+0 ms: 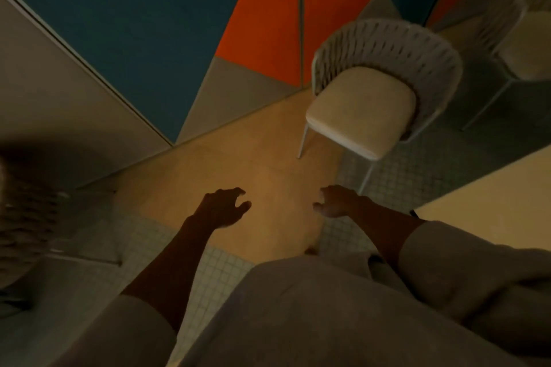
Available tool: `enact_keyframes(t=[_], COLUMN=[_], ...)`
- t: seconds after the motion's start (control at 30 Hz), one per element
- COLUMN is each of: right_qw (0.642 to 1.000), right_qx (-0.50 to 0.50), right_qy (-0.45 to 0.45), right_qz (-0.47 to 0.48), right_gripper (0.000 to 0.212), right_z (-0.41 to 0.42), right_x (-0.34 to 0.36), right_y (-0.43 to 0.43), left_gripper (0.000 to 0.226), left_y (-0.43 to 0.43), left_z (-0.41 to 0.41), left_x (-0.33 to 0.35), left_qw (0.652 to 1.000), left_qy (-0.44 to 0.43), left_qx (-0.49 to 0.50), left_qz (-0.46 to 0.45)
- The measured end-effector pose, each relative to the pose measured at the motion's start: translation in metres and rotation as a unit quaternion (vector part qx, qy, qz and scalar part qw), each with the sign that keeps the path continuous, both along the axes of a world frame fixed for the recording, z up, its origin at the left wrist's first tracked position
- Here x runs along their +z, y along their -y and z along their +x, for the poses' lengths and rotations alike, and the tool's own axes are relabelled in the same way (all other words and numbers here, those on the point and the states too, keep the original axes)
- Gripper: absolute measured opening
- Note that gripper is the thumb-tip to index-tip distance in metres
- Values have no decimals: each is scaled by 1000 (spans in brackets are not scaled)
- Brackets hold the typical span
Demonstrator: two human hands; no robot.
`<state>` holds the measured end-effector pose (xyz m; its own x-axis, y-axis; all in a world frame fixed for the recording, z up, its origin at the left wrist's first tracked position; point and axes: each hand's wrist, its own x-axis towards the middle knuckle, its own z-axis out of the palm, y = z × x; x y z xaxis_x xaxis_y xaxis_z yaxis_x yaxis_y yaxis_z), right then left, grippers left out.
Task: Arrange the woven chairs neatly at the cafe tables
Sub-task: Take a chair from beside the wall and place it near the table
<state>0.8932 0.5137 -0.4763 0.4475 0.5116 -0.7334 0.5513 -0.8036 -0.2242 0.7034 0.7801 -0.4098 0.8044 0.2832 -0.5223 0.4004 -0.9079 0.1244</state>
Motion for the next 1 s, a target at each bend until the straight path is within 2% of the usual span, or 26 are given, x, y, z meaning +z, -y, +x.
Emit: enact_keyframes(t=[0.23, 0.47, 0.53, 0.7, 1.0], right_qw=[1000, 997, 993, 972, 929], right_qx=[16, -65, -111, -230, -362], right_qy=[6, 4, -8, 28, 67], right_qz=[-19, -34, -47, -36, 26], right_gripper=[79, 77, 76, 73, 72], right_z=[85, 141, 159, 202, 247], right_x=[2, -14, -6, 24, 32], right_y=[-58, -98, -116, -155, -218], left_gripper=[60, 60, 60, 60, 60], left_y=[-64, -150, -191, -247, -280], left_z=[82, 165, 202, 291, 440], left_x=[-13, -44, -47, -33, -11], left_qw=[998, 996, 995, 989, 956], left_qy=[-1, -26, -35, -24, -21], left_qx=[37, -7, -43, -118, -282], left_qz=[-51, -81, -83, -82, -75])
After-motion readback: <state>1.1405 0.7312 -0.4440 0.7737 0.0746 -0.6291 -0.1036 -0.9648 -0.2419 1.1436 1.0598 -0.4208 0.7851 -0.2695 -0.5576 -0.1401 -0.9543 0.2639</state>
